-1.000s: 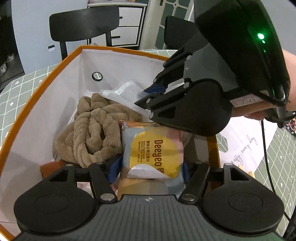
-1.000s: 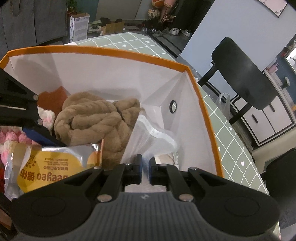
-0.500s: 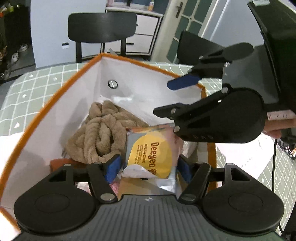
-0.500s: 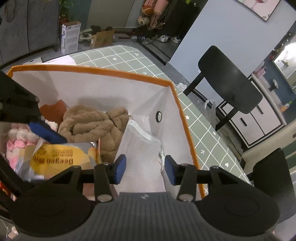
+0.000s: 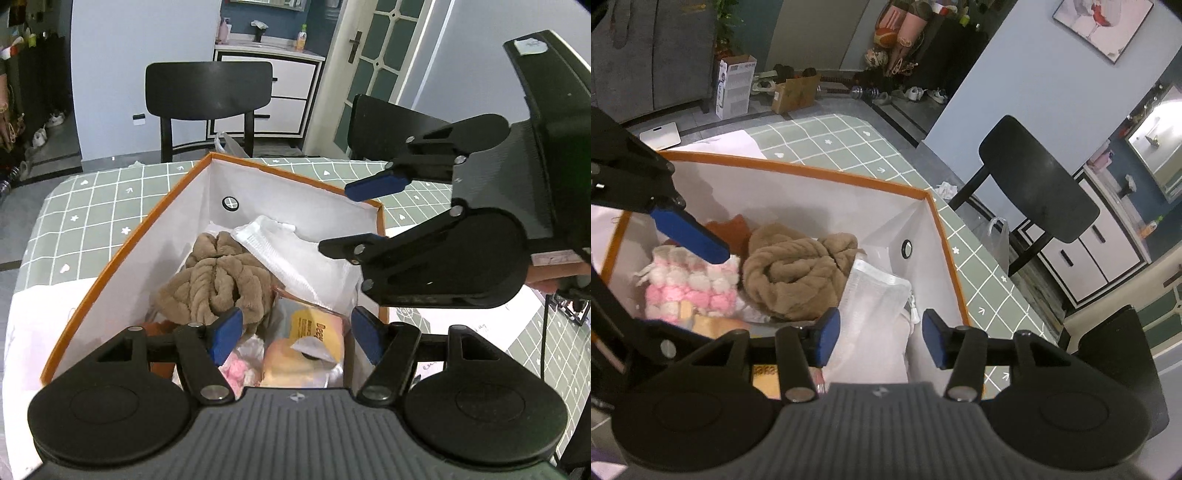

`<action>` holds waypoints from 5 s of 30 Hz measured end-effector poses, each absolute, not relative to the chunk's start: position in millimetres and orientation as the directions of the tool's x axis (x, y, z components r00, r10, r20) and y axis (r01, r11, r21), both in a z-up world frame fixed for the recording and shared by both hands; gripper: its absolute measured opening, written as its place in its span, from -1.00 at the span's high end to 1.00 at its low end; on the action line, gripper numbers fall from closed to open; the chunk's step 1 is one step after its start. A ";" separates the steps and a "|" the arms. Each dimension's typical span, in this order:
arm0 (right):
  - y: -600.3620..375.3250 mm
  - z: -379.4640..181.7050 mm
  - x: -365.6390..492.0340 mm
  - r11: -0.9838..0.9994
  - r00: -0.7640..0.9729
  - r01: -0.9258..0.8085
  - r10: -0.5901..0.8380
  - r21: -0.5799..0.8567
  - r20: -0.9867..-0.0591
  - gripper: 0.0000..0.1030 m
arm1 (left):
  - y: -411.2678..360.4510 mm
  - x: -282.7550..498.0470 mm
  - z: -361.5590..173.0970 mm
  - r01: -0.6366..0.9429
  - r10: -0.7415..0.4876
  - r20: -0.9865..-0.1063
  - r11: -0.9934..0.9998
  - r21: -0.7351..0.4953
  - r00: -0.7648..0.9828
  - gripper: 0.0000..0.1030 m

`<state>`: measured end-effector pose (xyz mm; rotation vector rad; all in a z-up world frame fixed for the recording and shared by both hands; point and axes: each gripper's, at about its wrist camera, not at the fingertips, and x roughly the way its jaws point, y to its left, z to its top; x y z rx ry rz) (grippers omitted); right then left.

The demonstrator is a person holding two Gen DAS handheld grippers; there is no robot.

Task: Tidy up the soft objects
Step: 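Lower the Deegeo packet and mesh bag into the box and open both tools, then move the left tool to the white plastic bundle while the right moves to the yellow cloth, then grasp the white ribbon-tied plastic bundle with the left tool while the right grasps the yellow cloth, then lift the plastic bundle and yellow cloth off the table with both tools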

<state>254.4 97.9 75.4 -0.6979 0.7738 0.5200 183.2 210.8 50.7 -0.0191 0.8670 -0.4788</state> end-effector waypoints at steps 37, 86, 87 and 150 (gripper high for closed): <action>-85.3 73.4 68.5 0.891 0.690 -0.454 0.348 -0.005 -0.635 -0.14 | 178.9 77.9 40.1 0.509 -0.449 -0.703 0.849 -0.143 0.551 -0.54; -91.5 -29.5 53.7 0.899 0.515 -0.437 0.263 0.014 -0.816 0.92 | 40.0 123.2 -5.9 0.806 -0.185 -0.924 0.565 0.179 0.335 -0.61; -95.9 -26.8 54.8 0.902 0.514 -0.431 0.261 0.017 -0.817 0.92 | 37.0 123.9 -8.7 0.809 -0.170 -0.928 0.557 0.187 0.332 -0.61; -139.5 -34.8 79.9 0.960 0.524 -0.281 0.155 0.001 -0.837 0.88 | -1.9 179.0 -8.6 0.814 -0.291 -0.925 0.581 0.032 0.244 -0.73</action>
